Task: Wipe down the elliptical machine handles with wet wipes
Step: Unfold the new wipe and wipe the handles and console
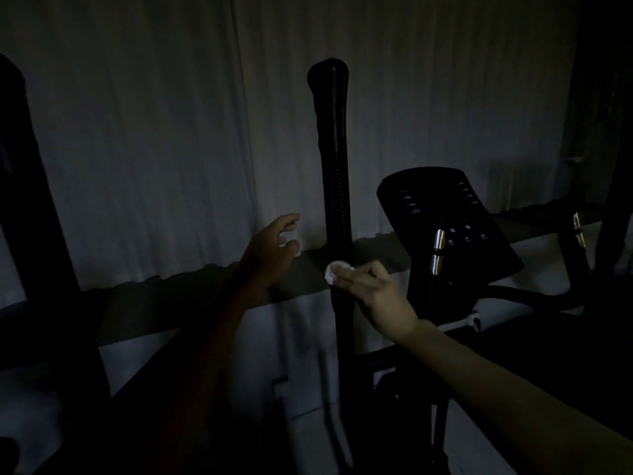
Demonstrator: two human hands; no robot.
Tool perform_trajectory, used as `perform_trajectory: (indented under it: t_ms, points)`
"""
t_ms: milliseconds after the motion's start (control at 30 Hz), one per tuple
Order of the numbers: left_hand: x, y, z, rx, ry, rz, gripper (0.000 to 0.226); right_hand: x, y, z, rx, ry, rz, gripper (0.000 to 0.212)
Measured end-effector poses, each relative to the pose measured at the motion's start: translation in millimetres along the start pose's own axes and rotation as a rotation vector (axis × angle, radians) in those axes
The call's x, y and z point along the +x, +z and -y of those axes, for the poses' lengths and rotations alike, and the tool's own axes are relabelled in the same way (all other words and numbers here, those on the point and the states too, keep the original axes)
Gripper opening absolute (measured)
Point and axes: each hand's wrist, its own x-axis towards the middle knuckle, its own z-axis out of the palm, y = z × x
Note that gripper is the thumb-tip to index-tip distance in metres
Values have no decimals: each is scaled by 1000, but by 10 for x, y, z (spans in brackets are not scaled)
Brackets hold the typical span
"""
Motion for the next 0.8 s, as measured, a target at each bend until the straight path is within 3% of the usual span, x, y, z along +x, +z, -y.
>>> perform_trajectory:
  t_ms: [67,100,233,500,600,800]
  points:
    - [-3,10,-11,-3,-5,6,51,250,-232,-25,-104,-92,-49,40]
    - [-3,17,-23,-8,-7,7,52,416,-314,-49,-21,-97,-56,33]
    - [13,23,-92,-28,1,25,52,1019,-464,-167,81,-27,-163,46]
    - [-33,138,-44,-11,-8,8,52,-297,99,76,186,47,-12,50]
    - [-30,123,-41,-19,-20,15,52,-67,-69,16,202,-4,-7,41]
    - [16,68,-96,-59,11,4,53,1192,-539,-194,170,102,-331,35]
